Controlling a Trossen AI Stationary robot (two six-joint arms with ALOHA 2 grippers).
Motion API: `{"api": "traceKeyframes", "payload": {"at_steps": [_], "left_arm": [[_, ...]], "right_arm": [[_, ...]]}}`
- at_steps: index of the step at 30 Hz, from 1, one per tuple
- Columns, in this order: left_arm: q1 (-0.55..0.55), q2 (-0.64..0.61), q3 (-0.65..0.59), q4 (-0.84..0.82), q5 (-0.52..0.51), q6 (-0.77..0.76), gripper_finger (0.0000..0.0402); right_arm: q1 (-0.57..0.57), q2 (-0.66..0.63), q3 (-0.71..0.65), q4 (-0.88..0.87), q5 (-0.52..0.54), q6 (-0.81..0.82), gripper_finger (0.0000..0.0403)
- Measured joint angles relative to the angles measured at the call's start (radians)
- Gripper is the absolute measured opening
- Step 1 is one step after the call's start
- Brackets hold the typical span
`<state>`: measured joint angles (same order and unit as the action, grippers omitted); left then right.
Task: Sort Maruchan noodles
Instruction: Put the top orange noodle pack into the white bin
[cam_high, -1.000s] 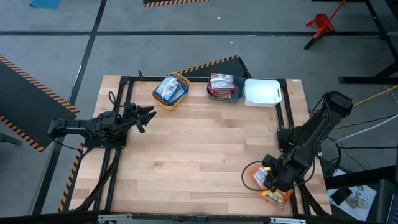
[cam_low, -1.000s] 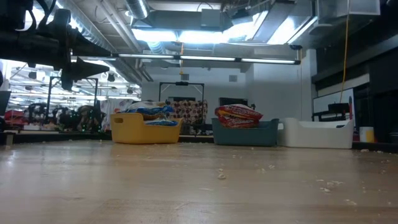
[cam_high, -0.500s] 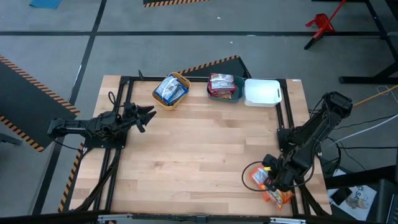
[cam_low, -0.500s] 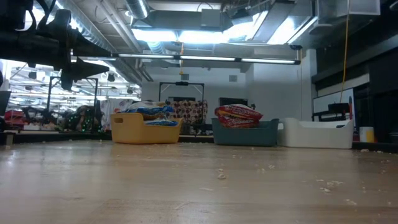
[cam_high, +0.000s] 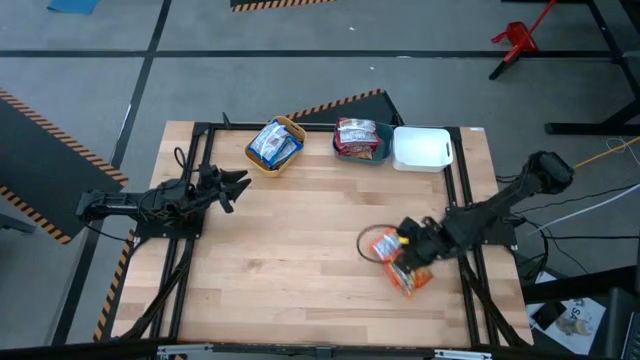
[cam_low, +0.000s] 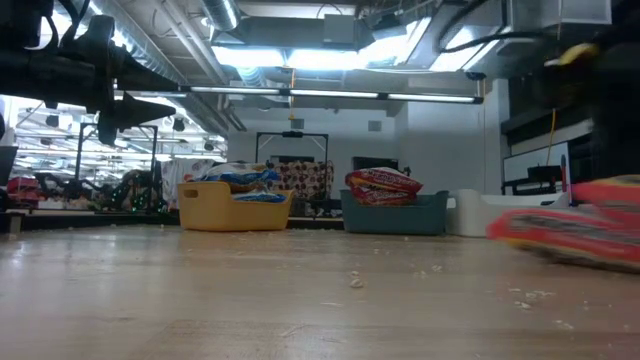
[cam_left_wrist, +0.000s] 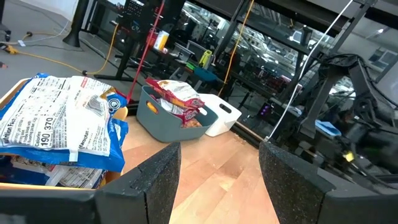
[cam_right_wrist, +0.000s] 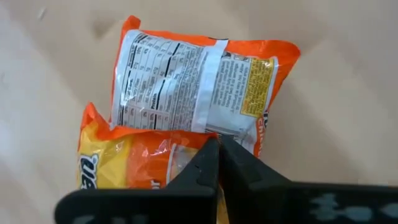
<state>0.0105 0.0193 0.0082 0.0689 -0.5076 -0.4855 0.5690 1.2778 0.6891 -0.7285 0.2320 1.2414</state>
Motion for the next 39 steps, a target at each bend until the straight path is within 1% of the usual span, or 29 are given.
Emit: {"api": "traceKeyframes", "payload": {"at_steps": [6,11,16,24,26,29,31,33,36,39], "left_arm": [[0.0,0.0,0.0,0.0,-0.001,0.0,0.0212],[0.0,0.0,0.0,0.0,-0.003,-0.001,0.0212],[0.0,0.0,0.0,0.0,-0.006,-0.001,0.0212],[0.0,0.0,0.0,0.0,-0.006,-0.002,0.0212],[0.0,0.0,0.0,0.0,-0.006,-0.003,0.0212],[0.0,0.0,0.0,0.0,-0.006,-0.003,0.0212],[0.0,0.0,0.0,0.0,-0.006,-0.006,0.0212],[0.0,0.0,0.0,0.001,-0.005,-0.006,0.0212],[0.0,0.0,0.0,0.0,-0.005,-0.006,0.0212],[0.0,0.0,0.0,0.0,-0.003,-0.005,0.0212]], "right_arm": [[-0.21,-0.006,0.027,0.002,0.021,-0.217,0.0],[-0.342,-0.031,0.101,-0.011,0.039,-0.424,0.0],[-0.458,-0.065,0.17,-0.072,0.042,-0.574,0.0],[-0.582,-0.122,0.265,-0.131,0.109,-0.72,0.0],[-0.608,-0.134,0.284,-0.145,0.097,-0.762,0.0],[-0.636,-0.145,0.288,-0.185,0.025,-0.798,0.0004],[-0.643,-0.146,0.269,-0.196,-0.045,-0.799,0.0016],[-0.641,-0.145,0.228,-0.2,-0.117,-0.784,0.004],[-0.625,-0.144,0.133,-0.178,-0.222,-0.724,0.0097],[-0.586,-0.143,0.021,-0.116,-0.28,-0.67,0.0169]]}}
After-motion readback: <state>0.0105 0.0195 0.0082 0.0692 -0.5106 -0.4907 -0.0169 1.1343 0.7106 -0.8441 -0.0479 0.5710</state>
